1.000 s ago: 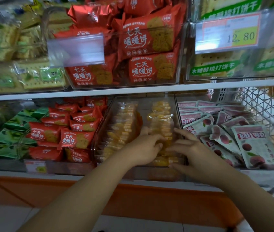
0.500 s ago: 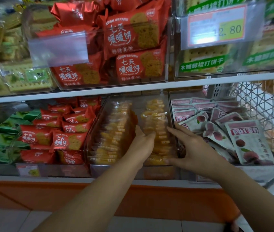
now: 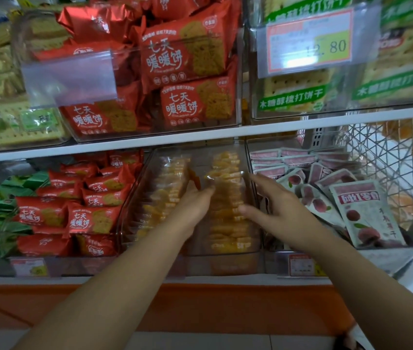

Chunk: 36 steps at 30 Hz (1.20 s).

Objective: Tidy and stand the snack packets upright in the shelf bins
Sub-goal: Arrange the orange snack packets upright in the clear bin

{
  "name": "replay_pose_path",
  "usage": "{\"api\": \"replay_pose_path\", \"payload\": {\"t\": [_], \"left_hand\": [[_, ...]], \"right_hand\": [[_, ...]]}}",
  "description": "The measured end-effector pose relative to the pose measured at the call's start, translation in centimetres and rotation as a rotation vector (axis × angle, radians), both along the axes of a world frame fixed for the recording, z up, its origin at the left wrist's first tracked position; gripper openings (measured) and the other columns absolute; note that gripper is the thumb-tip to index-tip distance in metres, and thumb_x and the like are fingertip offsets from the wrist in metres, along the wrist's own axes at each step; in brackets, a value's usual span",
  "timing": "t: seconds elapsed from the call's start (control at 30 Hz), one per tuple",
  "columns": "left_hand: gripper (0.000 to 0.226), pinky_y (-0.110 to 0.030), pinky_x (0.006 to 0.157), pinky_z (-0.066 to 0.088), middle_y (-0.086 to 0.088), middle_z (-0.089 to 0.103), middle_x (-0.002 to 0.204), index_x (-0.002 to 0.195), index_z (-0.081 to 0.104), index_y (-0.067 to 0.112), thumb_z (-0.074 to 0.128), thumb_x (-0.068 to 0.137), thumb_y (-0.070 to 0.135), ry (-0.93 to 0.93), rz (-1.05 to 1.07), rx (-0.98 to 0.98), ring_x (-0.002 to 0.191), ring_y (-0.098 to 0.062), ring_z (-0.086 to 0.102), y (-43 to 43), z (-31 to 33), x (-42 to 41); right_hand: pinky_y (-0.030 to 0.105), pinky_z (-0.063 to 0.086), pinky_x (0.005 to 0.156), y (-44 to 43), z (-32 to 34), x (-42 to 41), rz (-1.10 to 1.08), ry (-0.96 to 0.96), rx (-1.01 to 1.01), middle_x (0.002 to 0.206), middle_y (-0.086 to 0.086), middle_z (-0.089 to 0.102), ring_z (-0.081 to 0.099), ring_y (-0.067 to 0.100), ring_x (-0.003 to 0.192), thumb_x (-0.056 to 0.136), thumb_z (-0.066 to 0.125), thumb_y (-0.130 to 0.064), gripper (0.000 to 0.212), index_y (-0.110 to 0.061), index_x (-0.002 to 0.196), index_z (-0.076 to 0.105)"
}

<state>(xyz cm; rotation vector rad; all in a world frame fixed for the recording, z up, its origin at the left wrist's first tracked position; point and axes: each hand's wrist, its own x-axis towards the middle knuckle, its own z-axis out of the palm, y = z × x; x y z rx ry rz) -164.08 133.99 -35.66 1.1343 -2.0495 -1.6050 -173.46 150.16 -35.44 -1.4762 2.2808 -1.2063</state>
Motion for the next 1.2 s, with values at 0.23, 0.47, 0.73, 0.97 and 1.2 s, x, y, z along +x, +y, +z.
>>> {"api": "replay_pose_path", "payload": {"t": [0.23, 0.47, 0.73, 0.97, 1.2], "left_hand": [[0.067, -0.02, 0.095, 0.034, 0.009, 0.042, 0.137, 0.15, 0.012, 0.033, 0.052, 0.096, 0.032, -0.013, -0.177, -0.198, 0.123, -0.011, 0.045, -0.4, 0.6, -2.9], [0.061, -0.019, 0.098, 0.027, 0.002, 0.029, 0.153, 0.147, 0.028, 0.033, 0.053, 0.092, 0.046, -0.149, -0.344, -0.261, 0.137, -0.016, 0.033, -1.9, -0.1, -3.8], [0.077, -0.017, 0.097, 0.03, 0.016, 0.034, 0.132, 0.149, 0.014, 0.038, 0.061, 0.088, 0.043, -0.188, -0.379, -0.369, 0.124, -0.007, 0.039, -2.6, 0.9, -4.0], [0.088, -0.024, 0.091, 0.043, 0.005, 0.053, 0.135, 0.147, 0.026, 0.03, 0.076, 0.075, 0.041, -0.106, -0.325, -0.265, 0.114, -0.01, 0.054, -3.5, -0.2, -5.6], [0.092, 0.0, 0.067, 0.035, 0.014, 0.047, 0.112, 0.15, 0.012, 0.015, 0.072, 0.082, 0.025, -0.12, -0.358, -0.317, 0.093, 0.005, 0.043, -3.7, 0.5, -5.8]], "right_hand": [[0.015, 0.034, 0.088, -2.8, -0.5, -2.2, -0.031, -0.058, -0.015, 0.136, -0.002, 0.049, 0.046, 0.014, 0.122, 0.095, 0.05, -0.022, 0.047, -0.022, 0.14, 0.039], [0.022, 0.035, 0.101, -2.9, -0.8, -2.4, -0.053, -0.078, -0.016, 0.143, -0.002, 0.043, 0.042, 0.014, 0.128, 0.094, 0.052, -0.023, 0.05, -0.02, 0.142, 0.038], [0.03, 0.042, 0.099, -2.5, -0.4, -2.1, -0.055, -0.113, -0.014, 0.139, -0.003, 0.048, 0.049, 0.015, 0.121, 0.094, 0.051, -0.026, 0.047, -0.024, 0.14, 0.042], [0.022, 0.038, 0.097, -2.4, -0.6, -2.4, -0.053, -0.13, -0.015, 0.14, -0.004, 0.045, 0.045, 0.012, 0.125, 0.094, 0.052, -0.027, 0.049, -0.023, 0.141, 0.04], [0.019, 0.032, 0.104, -2.9, -1.0, -2.4, -0.06, -0.131, -0.038, 0.145, -0.004, 0.041, 0.039, 0.009, 0.131, 0.093, 0.054, -0.025, 0.05, -0.022, 0.141, 0.04]]}}
